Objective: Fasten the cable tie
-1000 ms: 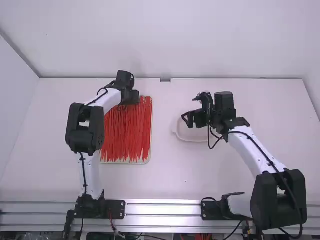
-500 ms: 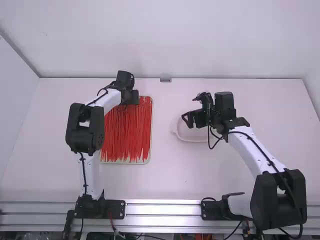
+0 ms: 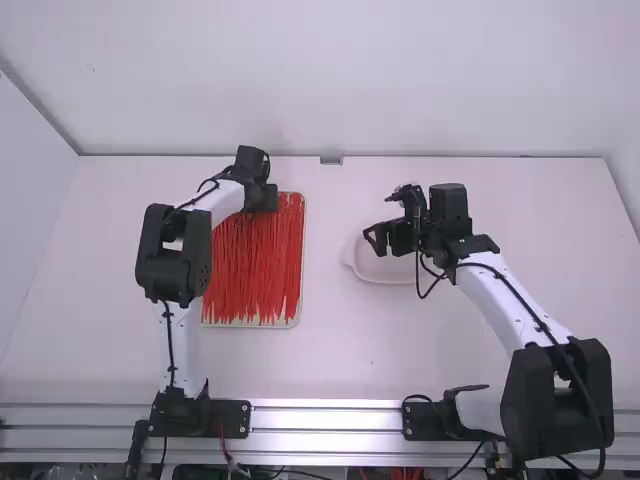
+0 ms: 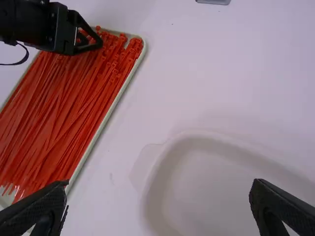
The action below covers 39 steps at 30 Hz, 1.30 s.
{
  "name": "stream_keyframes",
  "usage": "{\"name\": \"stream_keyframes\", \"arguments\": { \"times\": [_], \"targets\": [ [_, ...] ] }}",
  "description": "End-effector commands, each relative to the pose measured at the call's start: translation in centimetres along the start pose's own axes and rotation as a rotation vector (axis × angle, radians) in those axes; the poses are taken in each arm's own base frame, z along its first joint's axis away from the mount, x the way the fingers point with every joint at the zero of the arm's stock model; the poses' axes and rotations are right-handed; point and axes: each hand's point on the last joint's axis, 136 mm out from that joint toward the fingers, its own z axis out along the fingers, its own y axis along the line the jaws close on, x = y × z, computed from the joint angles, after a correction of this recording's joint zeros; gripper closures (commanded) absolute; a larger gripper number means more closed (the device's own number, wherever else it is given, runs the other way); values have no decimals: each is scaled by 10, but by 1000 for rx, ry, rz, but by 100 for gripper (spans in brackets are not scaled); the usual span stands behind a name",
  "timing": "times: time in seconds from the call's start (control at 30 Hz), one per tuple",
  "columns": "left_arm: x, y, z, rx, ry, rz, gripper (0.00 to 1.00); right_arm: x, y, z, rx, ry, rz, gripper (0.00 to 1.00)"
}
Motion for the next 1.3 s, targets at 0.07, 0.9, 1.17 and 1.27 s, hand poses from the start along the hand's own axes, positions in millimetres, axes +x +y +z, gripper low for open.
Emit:
{"name": "stream_keyframes", "arguments": {
  "times": [0.07, 0.9, 1.17, 1.27],
  "targets": [
    [9, 3, 5, -12, 25, -6, 65, -11, 1, -2, -1, -19, -7, 1],
    [9, 7, 5, -16, 25, -9, 82, -11, 1, -1, -1, -19, -7, 1],
    [9, 7, 5, -17, 28, -9, 88, -11, 1, -2, -2, -19, -7, 1],
    [9, 8, 5, -18, 28, -11, 88, -11, 1, -1, -4, -19, -7, 1]
  ]
}}
